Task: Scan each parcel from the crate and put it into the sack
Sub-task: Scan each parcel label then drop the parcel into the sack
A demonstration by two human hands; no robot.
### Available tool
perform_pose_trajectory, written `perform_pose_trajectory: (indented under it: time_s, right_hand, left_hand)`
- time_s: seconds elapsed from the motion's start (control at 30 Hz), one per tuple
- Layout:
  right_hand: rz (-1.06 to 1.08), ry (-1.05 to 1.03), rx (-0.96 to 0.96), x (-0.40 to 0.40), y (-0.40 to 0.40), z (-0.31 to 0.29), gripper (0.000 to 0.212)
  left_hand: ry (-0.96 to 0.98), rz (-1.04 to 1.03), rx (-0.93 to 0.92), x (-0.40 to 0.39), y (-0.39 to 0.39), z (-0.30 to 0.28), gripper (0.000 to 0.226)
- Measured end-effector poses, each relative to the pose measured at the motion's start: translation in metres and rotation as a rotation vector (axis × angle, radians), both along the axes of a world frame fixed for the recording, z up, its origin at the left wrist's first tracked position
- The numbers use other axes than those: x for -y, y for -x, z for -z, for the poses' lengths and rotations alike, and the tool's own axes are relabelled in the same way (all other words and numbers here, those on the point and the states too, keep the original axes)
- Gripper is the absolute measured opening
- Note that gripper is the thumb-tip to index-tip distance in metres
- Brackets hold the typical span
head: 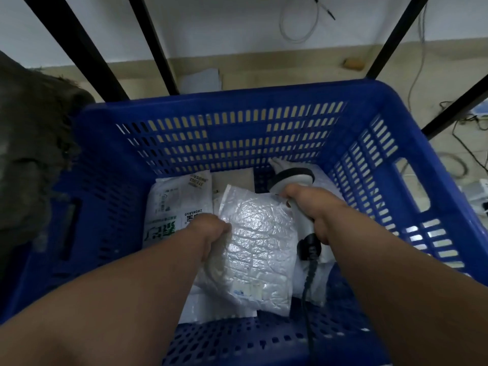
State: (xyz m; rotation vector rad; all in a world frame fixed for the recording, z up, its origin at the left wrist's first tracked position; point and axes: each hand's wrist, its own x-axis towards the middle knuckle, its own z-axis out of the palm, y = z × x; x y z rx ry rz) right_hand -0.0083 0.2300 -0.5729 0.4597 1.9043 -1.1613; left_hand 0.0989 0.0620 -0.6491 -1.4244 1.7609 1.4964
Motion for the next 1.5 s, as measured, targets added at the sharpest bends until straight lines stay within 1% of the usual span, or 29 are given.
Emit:
perform_pose_trajectory:
  time_s: [0.07, 0.1, 0.17, 0.37, 0.43, 0.5, 0.57, 0.63, 0.7, 0.77, 0.83, 0.9, 1.0, 1.03, 1.1, 1.23, 1.37, 1.5]
  right_hand:
    - [0.022, 0.004, -0.005, -0.001, 0.000, -0.003, 0.061]
    - [0.045, 0.018, -0.018, -0.002, 0.001, -0.006, 0.058]
    - [0.098, 0.065, -0.056, -0.003, 0.006, -0.017, 0.053]
    - [0.247, 0.191, -0.192, -0.012, 0.002, -0.077, 0.039]
    - [0.268, 0.237, -0.228, -0.017, -0.008, -0.100, 0.037]
    - [0.269, 0.271, -0.269, -0.023, -0.021, -0.121, 0.037]
    - [0.256, 0.291, -0.299, -0.028, -0.037, -0.139, 0.031]
    - [0.241, 0.314, -0.315, -0.031, -0.056, -0.155, 0.021]
    - [0.215, 0.334, -0.334, -0.033, -0.075, -0.168, 0.014]
    - [0.181, 0.347, -0.359, -0.032, -0.091, -0.181, 0.014]
    - [0.132, 0.365, -0.390, -0.032, -0.105, -0.195, 0.013]
    - [0.063, 0.381, -0.437, -0.032, -0.114, -0.206, 0.010]
    - [-0.042, 0.410, -0.496, -0.032, -0.126, -0.219, 0.011]
    - [-0.079, 0.408, -0.516, -0.032, -0.129, -0.223, 0.012]
    - [-0.143, 0.392, -0.555, -0.031, -0.134, -0.229, 0.009]
    - [-0.208, 0.390, -0.580, -0.030, -0.140, -0.238, 0.007]
    - [-0.154, 0.475, -0.471, -0.027, -0.142, -0.238, 0.010]
    - [-0.118, 0.505, -0.407, -0.026, -0.141, -0.238, 0.013]
  left_hand:
    - [-0.036, -0.098, -0.061, 0.005, 0.002, -0.009, 0.021]
    - [-0.052, -0.129, -0.095, 0.007, 0.003, -0.016, 0.019]
    - [-0.023, -0.126, -0.173, 0.012, 0.004, -0.037, 0.017]
    - [0.309, 0.081, -0.429, 0.022, -0.002, -0.112, 0.020]
    - [0.385, 0.142, -0.512, 0.020, -0.012, -0.137, 0.017]
    - [0.413, 0.172, -0.578, 0.017, -0.026, -0.161, 0.024]
    - [0.388, 0.115, -0.619, 0.015, -0.045, -0.182, 0.031]
    - [0.373, 0.041, -0.671, 0.013, -0.063, -0.202, 0.024]
    - [0.444, 0.021, -0.731, 0.010, -0.079, -0.220, 0.022]
    - [0.526, -0.029, -0.764, 0.009, -0.093, -0.233, 0.012]
    - [0.564, -0.084, -0.779, 0.009, -0.104, -0.244, 0.012]
    - [0.528, -0.154, -0.797, 0.011, -0.112, -0.251, 0.019]
    - [0.379, -0.256, -0.832, 0.015, -0.119, -0.255, 0.042]
    - [0.323, -0.269, -0.849, 0.017, -0.121, -0.255, 0.041]
    - [0.229, -0.307, -0.871, 0.018, -0.122, -0.254, 0.027]
    - [0.084, -0.403, -0.886, 0.018, -0.119, -0.253, 0.020]
    - [0.007, -0.470, -0.876, 0.020, -0.114, -0.254, 0.019]
    - [-0.063, -0.510, -0.907, 0.019, -0.112, -0.256, 0.021]
